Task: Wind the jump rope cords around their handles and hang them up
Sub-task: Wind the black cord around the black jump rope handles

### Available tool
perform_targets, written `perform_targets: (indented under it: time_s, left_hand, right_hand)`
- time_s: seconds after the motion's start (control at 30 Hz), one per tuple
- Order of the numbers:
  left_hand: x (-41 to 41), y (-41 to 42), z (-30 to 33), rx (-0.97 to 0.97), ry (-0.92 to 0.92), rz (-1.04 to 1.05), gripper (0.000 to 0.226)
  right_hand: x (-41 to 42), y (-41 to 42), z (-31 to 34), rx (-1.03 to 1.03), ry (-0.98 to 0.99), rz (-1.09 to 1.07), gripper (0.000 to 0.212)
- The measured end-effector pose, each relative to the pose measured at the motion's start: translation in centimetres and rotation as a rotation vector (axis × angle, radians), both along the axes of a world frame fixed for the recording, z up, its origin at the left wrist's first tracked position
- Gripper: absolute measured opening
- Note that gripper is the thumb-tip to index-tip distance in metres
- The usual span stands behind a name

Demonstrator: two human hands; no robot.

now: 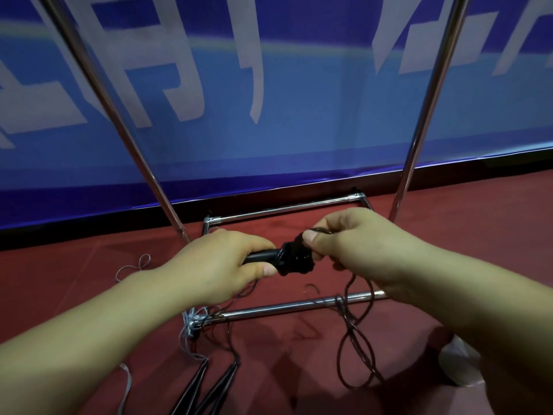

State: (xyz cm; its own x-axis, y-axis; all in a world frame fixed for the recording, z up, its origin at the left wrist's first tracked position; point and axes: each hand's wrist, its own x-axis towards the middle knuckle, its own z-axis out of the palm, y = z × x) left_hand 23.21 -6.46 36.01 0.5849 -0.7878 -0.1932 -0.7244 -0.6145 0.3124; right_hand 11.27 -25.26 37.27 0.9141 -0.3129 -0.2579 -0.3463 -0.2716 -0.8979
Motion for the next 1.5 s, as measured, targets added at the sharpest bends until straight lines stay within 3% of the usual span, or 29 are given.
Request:
perform_targets:
  time_s: [0.17, 0.43, 0.73, 0.87, 1.0, 1.13, 1.2, 1.3, 1.5]
  left_hand:
    - [-0.7, -0.1, 0.9, -0.026, 0.008, -0.111, 0.019]
    - [-2.0, 0.0, 1.7, -0.095, -0.085, -0.219, 0.025]
    - [-3.3, -0.4, 2.5, -0.426, 0.404, -0.111, 0.026]
    - [-3.4, -0.6, 2.8, -0.541, 0.528, -0.044, 0.032]
    - [-3.3, -0.7, 2.6, -0.637, 0.629, 0.016, 0.031]
    - [-3.4, -1.1, 2.4, -0.720, 0.695, 0.094, 0.024]
    - [-3.4, -1.3, 2.2, -0.767, 0.715, 0.149, 0.018]
    - [-3.2, -1.5, 1.8, -0.807, 0.717, 0.244, 0.020]
    - [-2.5, -1.8, 0.6, -0.762, 0.555, 0.394, 0.028]
  right_hand:
    - [0.5, -1.1, -0.4, -0.055, -0.051, -0.035, 0.026]
    - [1.1, -2.8, -0.4, 0.002, -0.121, -0.044, 0.009]
    - [0.8, -4.5, 1.0, 0.317, -0.091, 0.133, 0.021]
    - [0.9, -3.9, 0.8, 0.450, -0.114, 0.148, 0.009]
    - [1.3, -3.2, -0.2, 0.443, -0.111, 0.134, 0.035]
    - [1.4, -2.0, -0.4, 0.498, -0.142, 0.047, 0.031]
    - [1.4, -1.2, -0.6, 0.481, -0.133, 0.003, 0.028]
    - [1.1, -0.2, -0.9, 0.282, -0.119, 0.076, 0.020]
    - [0.7, 0.7, -1.4, 0.085, -0.004, 0.234, 0.021]
